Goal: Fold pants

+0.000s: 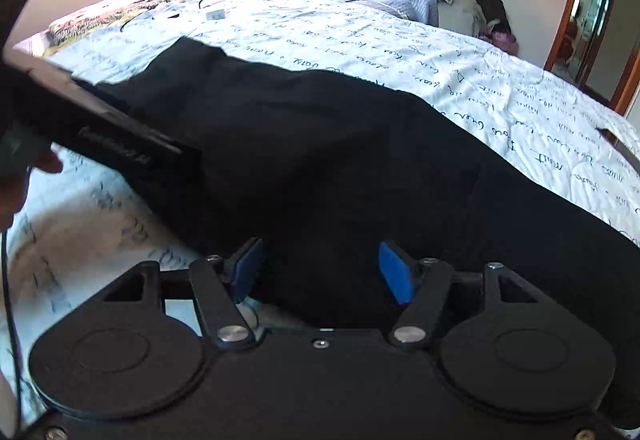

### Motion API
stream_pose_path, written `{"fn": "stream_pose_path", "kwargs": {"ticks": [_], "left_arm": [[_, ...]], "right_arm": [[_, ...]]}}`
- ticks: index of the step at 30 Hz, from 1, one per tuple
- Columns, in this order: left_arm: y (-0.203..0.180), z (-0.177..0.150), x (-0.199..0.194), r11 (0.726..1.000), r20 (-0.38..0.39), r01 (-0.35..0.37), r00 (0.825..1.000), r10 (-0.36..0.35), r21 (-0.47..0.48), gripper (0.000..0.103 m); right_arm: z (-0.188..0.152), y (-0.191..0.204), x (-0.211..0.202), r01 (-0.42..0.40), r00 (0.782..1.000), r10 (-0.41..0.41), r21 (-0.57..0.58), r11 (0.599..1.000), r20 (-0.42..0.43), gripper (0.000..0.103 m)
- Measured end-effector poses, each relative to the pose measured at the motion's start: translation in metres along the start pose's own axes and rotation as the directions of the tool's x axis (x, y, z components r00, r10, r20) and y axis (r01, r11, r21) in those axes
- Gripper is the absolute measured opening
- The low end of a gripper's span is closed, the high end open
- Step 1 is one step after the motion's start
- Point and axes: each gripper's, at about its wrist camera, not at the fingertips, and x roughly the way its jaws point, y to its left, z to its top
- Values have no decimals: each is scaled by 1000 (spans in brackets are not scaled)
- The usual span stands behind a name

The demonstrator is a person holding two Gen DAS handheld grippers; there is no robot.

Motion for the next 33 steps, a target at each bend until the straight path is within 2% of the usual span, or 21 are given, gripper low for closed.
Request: {"fn": "stream_pose_path", "kwargs": {"ticks": [3,6,9,12,18,20,21,22,23,25,26,28,30,33], "left_arm": [[-9,0,-6,999,17,-33,999,32,28,97],[-16,6,-11,1000,28,-15,1000,15,23,98],[-24,11,-13,1000,35,17,999,-18,15,98],[-38,9,-6,999,16,20,1000,-21,50,97],[-47,7,-7,997,30,6,1000,-8,73,97],[-47,7,-7,998,28,12,1000,-14,68,97],[-47,7,-6,998,24,11,1000,-13,66,97],[-44,6,-7,998,23,9,1000,-11,63,96],[-39,6,-11,999,32,3,999,-4,51,94],[-20,5,-19,999,63,-39,997,39,1,94],[-5,6,-24,996,69,-77,994,80,-39,95],[31,6,-32,981,68,-135,987,145,-138,96],[73,4,-39,953,42,-181,980,197,-245,96],[133,-1,-47,890,-16,-262,961,277,-373,96]], "right_arm": [[4,-6,-13,-13,999,12,41,999,36,64],[8,-13,-12,-47,998,42,91,995,55,64],[3,-12,-2,-22,1000,21,77,997,13,64],[-5,-8,-4,-30,999,31,60,998,-9,64],[-3,-25,-25,22,997,-29,100,995,72,67],[-4,-33,-11,71,997,-75,111,991,30,70],[-7,-34,0,84,996,-83,90,992,-24,70],[-10,-32,3,91,996,-89,68,994,-24,70],[-9,-29,-1,104,995,-104,72,992,-6,70],[1,-21,-13,70,996,-74,79,994,49,70],[7,-13,-19,44,994,-49,53,998,95,70],[21,11,-24,45,986,-37,-43,998,165,70],[33,45,-19,36,978,5,-192,981,208,70],[43,92,-5,14,971,74,-362,932,229,70]]}}
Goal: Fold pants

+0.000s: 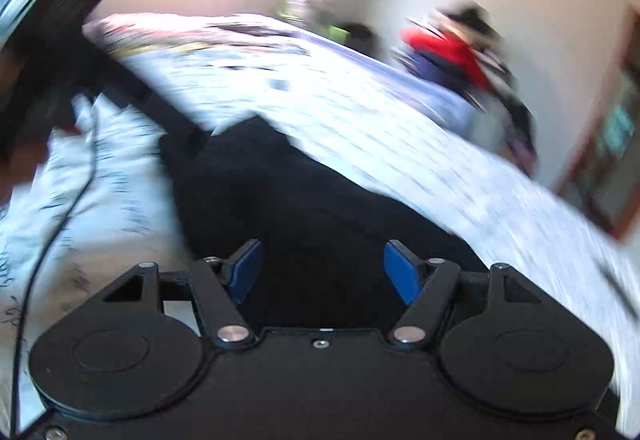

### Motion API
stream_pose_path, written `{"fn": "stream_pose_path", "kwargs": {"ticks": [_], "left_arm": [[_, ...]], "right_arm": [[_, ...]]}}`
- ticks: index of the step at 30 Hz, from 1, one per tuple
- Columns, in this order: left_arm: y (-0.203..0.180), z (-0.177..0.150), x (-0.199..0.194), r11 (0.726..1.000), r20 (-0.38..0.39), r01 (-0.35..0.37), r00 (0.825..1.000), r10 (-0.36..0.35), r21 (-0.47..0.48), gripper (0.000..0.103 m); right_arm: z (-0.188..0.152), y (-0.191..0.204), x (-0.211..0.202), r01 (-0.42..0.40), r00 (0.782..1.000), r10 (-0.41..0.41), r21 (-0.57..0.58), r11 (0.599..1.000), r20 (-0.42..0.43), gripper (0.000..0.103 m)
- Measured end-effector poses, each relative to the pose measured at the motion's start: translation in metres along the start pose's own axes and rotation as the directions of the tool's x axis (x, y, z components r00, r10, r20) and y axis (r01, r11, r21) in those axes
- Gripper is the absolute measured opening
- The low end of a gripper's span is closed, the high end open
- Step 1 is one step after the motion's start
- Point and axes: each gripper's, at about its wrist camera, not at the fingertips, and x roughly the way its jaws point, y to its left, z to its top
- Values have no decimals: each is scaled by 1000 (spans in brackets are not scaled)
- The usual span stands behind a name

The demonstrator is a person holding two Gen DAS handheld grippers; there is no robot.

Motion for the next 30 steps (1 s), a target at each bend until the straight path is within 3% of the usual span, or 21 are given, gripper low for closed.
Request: {"fn": "stream_pose_path", "kwargs": {"ticks": [4,7,9,12,16,19,22,26,28,30], "left_arm": [[56,16,6,987,-14,-149,989,148,-59,96],[84,24,1,972,1,-204,979,206,-119,95],[89,27,2,975,-4,-150,988,151,-161,95],[75,29,20,990,-64,-22,998,13,-138,95],[56,22,33,989,-91,74,992,-86,-126,95],[56,19,42,967,-128,174,972,-199,-187,96],[60,19,52,944,-152,214,954,-257,-252,96],[64,21,59,930,-165,247,940,-298,-272,96],[66,23,66,909,-185,284,919,-349,-305,96],[68,25,75,871,-198,330,886,-419,-362,96]], "right_arm": [[20,52,23,-32,999,40,-205,978,36,68],[26,82,38,22,999,-6,-356,934,45,67],[28,95,48,45,999,-32,-425,904,38,67],[29,106,67,78,996,-87,-536,841,9,61],[28,110,65,105,993,-119,-601,792,17,61],[29,117,70,135,990,-133,-636,760,51,57],[31,122,77,104,994,-102,-643,759,41,34],[33,123,87,102,995,-92,-644,759,49,20],[34,116,82,85,996,-69,-607,790,49,16],[39,104,77,41,999,-24,-525,850,39,14]]}}
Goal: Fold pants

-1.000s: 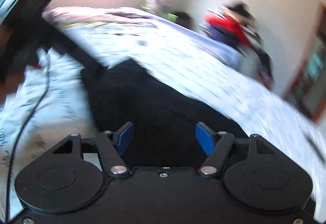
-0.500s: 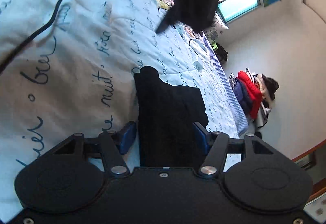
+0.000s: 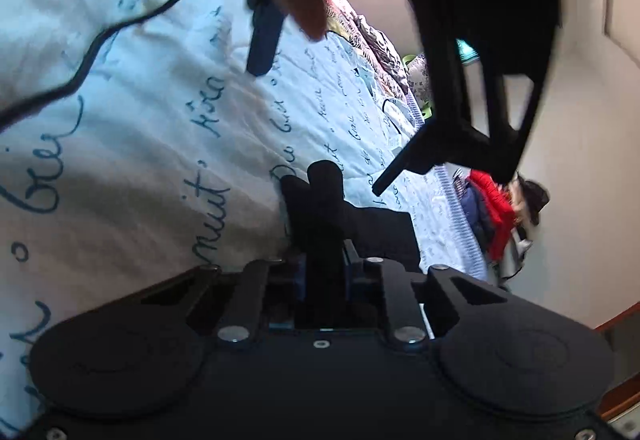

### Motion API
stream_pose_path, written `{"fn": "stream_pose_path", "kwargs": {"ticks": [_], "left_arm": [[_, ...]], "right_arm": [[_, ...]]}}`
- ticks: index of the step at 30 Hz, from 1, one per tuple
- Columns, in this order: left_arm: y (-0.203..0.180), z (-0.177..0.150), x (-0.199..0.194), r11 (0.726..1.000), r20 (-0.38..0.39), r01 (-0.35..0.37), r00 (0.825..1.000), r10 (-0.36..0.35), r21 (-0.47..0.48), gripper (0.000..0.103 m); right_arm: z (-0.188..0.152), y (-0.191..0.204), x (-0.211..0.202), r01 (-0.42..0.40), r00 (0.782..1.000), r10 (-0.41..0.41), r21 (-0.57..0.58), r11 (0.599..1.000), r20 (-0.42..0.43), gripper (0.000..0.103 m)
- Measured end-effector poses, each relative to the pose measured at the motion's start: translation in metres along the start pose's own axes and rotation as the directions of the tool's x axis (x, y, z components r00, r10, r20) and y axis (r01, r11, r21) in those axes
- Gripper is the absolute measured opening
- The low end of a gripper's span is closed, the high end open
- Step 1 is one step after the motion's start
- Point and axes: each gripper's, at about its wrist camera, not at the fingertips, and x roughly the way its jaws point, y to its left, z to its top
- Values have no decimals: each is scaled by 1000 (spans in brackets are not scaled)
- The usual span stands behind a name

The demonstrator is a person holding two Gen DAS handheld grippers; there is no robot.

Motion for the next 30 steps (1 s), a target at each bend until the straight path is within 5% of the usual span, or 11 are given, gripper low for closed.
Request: {"fn": "stream_pose_path", "kwargs": {"ticks": [4,13,14,15,17,20,23,25,26,28,30], "left_arm": [[-3,12,14,988,-49,133,989,-137,-76,96],[-40,33,56,962,-70,238,966,-249,-138,90],[-43,34,61,963,-82,231,966,-243,-138,82],[-45,34,64,968,-84,209,971,-222,-139,55],[-50,34,66,982,-83,155,983,-164,-104,28],[-47,34,65,984,-75,158,984,-164,-78,20],[-38,34,64,975,-79,200,975,-208,-100,28],[-31,36,65,968,-89,223,968,-234,-118,38],[-28,37,65,966,-96,227,966,-239,-125,52],[-27,39,66,967,-95,228,967,-238,-110,78],[-29,41,65,973,-86,221,970,-226,-66,85]], "right_arm": [[-4,-43,-14,-108,994,100,213,971,48,11],[-29,-111,-41,-240,969,178,494,836,170,10],[-30,-112,-41,-245,968,182,504,828,172,10],[-31,-111,-36,-241,969,175,508,827,174,10],[-34,-110,-32,-220,974,163,503,836,156,11],[-46,-121,-30,-264,964,193,571,777,182,11],[-49,-125,-26,-298,954,242,625,721,176,20],[-39,-111,-24,-256,966,227,572,779,124,34],[-31,-100,-22,-218,976,197,519,827,95,49],[-18,-74,-20,-142,990,125,399,906,67,58],[-5,-48,-16,-102,995,95,287,953,36,59]]}}
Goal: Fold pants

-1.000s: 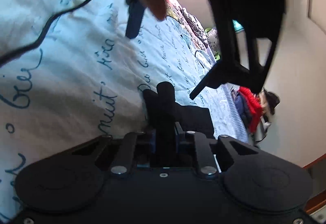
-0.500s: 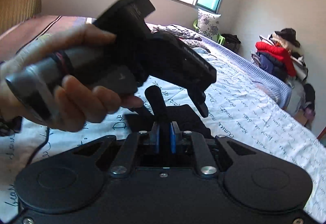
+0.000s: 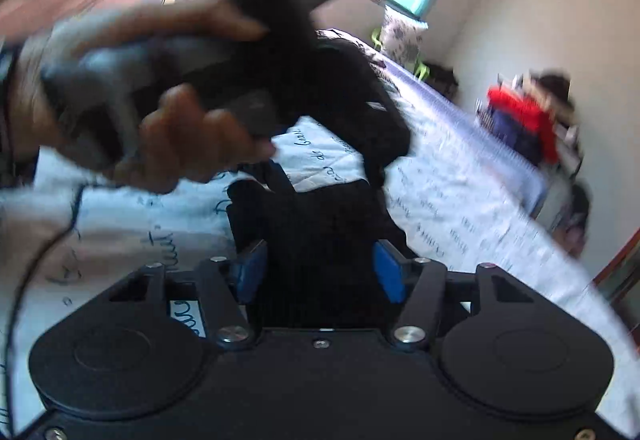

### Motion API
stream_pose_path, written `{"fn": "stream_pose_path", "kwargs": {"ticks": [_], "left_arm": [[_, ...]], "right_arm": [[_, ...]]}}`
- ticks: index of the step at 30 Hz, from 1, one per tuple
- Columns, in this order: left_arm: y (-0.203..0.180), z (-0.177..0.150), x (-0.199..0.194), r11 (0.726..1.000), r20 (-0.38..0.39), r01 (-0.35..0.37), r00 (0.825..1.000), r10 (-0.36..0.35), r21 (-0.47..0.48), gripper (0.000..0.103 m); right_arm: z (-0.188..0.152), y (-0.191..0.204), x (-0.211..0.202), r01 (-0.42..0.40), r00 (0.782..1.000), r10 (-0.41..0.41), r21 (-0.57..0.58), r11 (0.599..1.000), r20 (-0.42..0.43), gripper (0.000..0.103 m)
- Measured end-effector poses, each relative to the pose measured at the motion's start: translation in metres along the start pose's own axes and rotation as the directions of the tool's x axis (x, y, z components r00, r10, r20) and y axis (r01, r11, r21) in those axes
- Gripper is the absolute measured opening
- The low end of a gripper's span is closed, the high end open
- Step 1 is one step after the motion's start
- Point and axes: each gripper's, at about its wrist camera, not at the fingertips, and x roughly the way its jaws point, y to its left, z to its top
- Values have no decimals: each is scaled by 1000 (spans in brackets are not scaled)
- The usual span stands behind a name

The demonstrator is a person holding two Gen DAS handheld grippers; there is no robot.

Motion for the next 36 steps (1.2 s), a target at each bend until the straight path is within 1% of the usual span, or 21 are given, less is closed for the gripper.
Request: {"fn": "stream_pose_path", "kwargs": {"ticks": [2,4,6,8,10,13,15,17,19,21,22,23,24,25,27,28,30,31,33,35,36], "left_arm": [[-2,2,4,999,-22,0,1000,1,51,86],[0,2,12,997,-61,19,998,-15,73,86],[1,1,18,995,-86,50,995,-43,86,86],[0,1,20,992,-90,76,994,-67,100,86],[-1,0,20,989,-100,93,992,-81,117,86],[2,5,15,986,-132,110,987,-94,122,85],[6,8,7,990,-124,89,989,-76,106,85],[9,10,-6,992,-89,51,995,-41,117,86],[11,9,-15,990,-72,15,997,-5,140,86],[14,8,-20,988,-81,18,997,-6,152,87],[17,7,-20,990,-91,26,996,-13,141,87],[19,7,-20,991,-101,36,995,-23,127,87],[21,6,-19,992,-108,46,994,-33,119,87],[22,5,-18,992,-112,50,993,-37,114,88],[23,4,-15,994,-115,58,992,-47,97,89],[23,4,-14,993,-118,70,991,-59,91,90],[22,4,-8,991,-131,123,985,-114,61,92],[21,4,-5,987,-142,157,978,-150,38,93],[16,4,6,978,-166,208,964,-205,3,93],[7,3,15,976,-162,217,963,-214,-2,93],[3,3,18,977,-144,214,967,-212,3,89]], "right_arm": [[2,19,7,21,999,-23,-68,997,-26,60],[1,20,8,14,999,-16,-67,998,-33,60],[-1,2,0,-6,1000,6,16,1000,-25,60],[-5,-23,-8,-50,999,52,129,990,-12,61],[-7,-33,-12,-61,998,64,156,986,-16,65],[-4,-8,-11,-18,999,19,30,999,-30,65],[-3,11,0,1,999,-4,-65,998,-43,65],[-4,30,11,3,998,-13,-148,989,-66,65],[-6,43,21,44,996,-61,-219,975,-67,64],[-3,48,26,82,994,-99,-253,964,-54,64],[-2,47,32,95,992,-112,-257,962,-52,62],[-1,46,38,100,991,-121,-267,958,-63,48],[-1,44,44,82,991,-108,-271,959,-82,38],[-2,43,47,78,991,-103,-261,962,-86,23],[-4,37,42,85,993,-103,-238,968,-61,15],[-4,30,36,74,995,-85,-191,979,-48,12],[0,5,22,14,1000,-15,-48,999,-23,11],[1,-6,18,-12,1000,12,5,1000,-14,11],[2,-29,9,-35,999,34,100,994,15,11],[1,-49,2,-67,997,61,189,980,37,11],[0,-59,0,-85,996,75,230,970,50,11]]}}
